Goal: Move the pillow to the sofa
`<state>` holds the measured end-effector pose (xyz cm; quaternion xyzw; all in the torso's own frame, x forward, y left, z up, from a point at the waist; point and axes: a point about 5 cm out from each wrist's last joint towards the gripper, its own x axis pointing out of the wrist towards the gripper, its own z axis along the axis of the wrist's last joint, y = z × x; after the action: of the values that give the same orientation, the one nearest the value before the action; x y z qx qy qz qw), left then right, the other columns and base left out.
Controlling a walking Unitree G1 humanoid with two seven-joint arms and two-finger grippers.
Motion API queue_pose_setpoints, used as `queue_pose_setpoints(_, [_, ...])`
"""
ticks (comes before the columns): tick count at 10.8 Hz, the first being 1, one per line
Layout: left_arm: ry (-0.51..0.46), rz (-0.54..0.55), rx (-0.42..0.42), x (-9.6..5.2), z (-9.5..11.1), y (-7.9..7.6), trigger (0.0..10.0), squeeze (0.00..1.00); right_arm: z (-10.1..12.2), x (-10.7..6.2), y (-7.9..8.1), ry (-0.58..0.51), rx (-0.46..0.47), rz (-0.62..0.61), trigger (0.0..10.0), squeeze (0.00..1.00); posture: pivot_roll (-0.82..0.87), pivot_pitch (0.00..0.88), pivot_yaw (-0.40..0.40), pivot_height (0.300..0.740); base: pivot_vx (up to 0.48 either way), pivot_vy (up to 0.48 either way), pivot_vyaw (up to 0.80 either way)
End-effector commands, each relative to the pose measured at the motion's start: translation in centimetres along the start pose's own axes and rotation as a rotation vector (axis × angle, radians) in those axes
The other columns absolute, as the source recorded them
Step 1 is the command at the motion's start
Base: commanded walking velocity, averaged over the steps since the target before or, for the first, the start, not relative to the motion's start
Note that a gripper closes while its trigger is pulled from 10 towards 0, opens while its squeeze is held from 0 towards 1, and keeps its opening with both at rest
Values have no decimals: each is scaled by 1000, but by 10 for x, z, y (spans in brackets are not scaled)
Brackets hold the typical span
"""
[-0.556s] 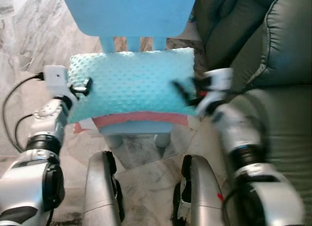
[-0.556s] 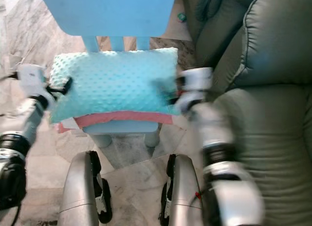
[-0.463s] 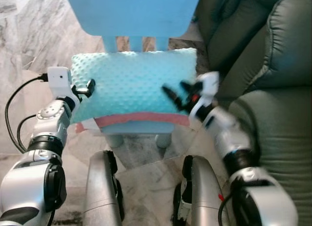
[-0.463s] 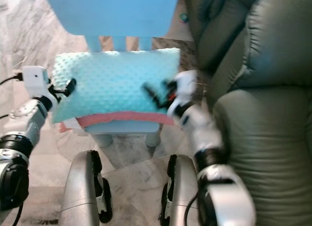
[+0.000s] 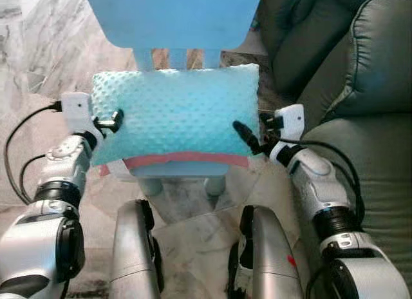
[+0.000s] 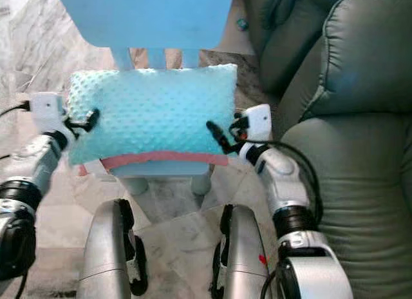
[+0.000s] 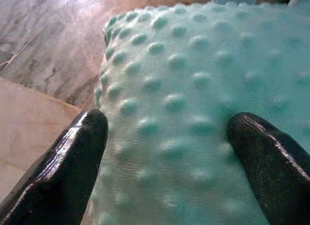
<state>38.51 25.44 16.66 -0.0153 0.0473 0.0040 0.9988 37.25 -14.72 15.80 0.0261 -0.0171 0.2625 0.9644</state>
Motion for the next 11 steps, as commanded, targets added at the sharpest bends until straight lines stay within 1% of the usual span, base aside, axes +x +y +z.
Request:
queue_pose_setpoints(1, [29,15,-15,-3,-6,6,10000,0,1,-5,-9,-1,24,-32,10000,0,-87,414,-32,560,0,0,0])
queue_pose_setpoints(2, [33,22,-23,-3,-3,9,10000,0,1,-10,-30,9,247,-82,10000,0,-84,414,-30,560,0,0,0])
queue_pose_setpoints(3, [33,25,-26,-3,-3,10,10000,0,-1,-17,-45,47,212,-162,10000,0,-75,414,-30,560,0,0,0])
queue_pose_setpoints(4, [31,25,-20,-3,-3,11,10000,0,10,-19,-51,26,-5,-186,10000,0,-76,412,-30,560,0,0,0])
queue_pose_setpoints(5, [21,31,-15,-4,-3,13,10000,0,15,-22,-45,37,-395,-160,10000,0,-81,411,-32,560,0,0,0])
queue_pose_setpoints(6, [22,34,-14,-5,-5,13,10000,0,12,-23,-45,29,-373,-181,10000,0,-85,414,-34,560,0,0,0])
queue_pose_setpoints(7, [23,30,-9,-4,-5,11,10000,0,3,-27,-41,38,-354,-172,10000,0,-81,413,-34,560,0,0,0])
queue_pose_setpoints(8, [21,26,-4,-4,-5,11,10000,0,-4,-29,-34,16,-316,-143,10000,0,-79,411,-32,560,0,0,0])
queue_pose_setpoints(9, [20,28,-2,-4,-4,11,10000,0,-7,-29,-32,11,-280,-143,10000,0,-82,408,-30,560,0,0,0])
queue_pose_setpoints(10, [22,29,-1,-4,-4,11,10000,0,-17,-29,-32,22,-140,-173,10000,0,-81,406,-31,560,0,0,0])
queue_pose_setpoints(11, [49,23,-20,-5,-7,12,10000,0,-20,-28,-37,34,-53,-190,10000,0,-75,405,-31,560,0,0,0])
